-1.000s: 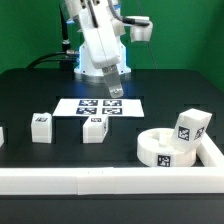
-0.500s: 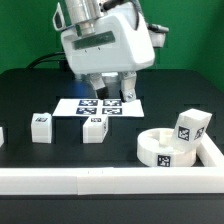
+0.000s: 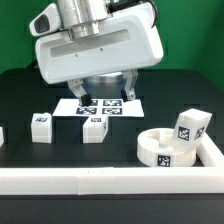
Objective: Assemble stool
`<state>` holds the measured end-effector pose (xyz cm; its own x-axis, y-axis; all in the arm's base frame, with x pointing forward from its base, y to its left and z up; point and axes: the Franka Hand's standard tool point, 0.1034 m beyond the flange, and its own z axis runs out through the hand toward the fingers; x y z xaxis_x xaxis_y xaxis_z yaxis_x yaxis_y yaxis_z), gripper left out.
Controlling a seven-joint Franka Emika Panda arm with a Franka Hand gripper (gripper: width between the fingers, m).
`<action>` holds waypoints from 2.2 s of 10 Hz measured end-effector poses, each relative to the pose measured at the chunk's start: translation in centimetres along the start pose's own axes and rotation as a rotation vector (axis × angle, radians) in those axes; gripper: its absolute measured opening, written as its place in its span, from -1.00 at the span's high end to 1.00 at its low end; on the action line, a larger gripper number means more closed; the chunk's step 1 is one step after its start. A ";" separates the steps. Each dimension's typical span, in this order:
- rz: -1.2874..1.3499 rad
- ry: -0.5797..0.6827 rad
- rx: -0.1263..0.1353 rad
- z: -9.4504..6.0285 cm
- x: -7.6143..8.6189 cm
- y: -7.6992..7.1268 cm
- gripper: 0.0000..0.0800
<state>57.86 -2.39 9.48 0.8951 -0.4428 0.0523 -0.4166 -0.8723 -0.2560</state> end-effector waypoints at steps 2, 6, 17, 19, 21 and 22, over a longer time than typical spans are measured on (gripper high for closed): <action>-0.301 0.049 -0.092 1.5 -0.9 1.6 -0.62; -0.555 0.053 -0.146 2.0 -1.0 2.3 -0.62; -0.291 -0.686 -0.337 2.3 -3.2 5.0 -0.62; -0.255 -0.881 -0.361 2.1 -4.4 5.4 -0.62; -0.230 -1.037 -0.392 3.4 -3.6 5.6 -0.62; -0.233 -1.023 -0.387 3.7 -3.6 5.3 -0.62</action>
Offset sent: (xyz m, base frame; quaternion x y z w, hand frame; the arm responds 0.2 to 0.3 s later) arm 0.0000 0.0000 0.0000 0.0000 0.0000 -0.2667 0.9638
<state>53.03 -4.61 4.38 0.5929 -0.0365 -0.8045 -0.0833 -0.9964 -0.0162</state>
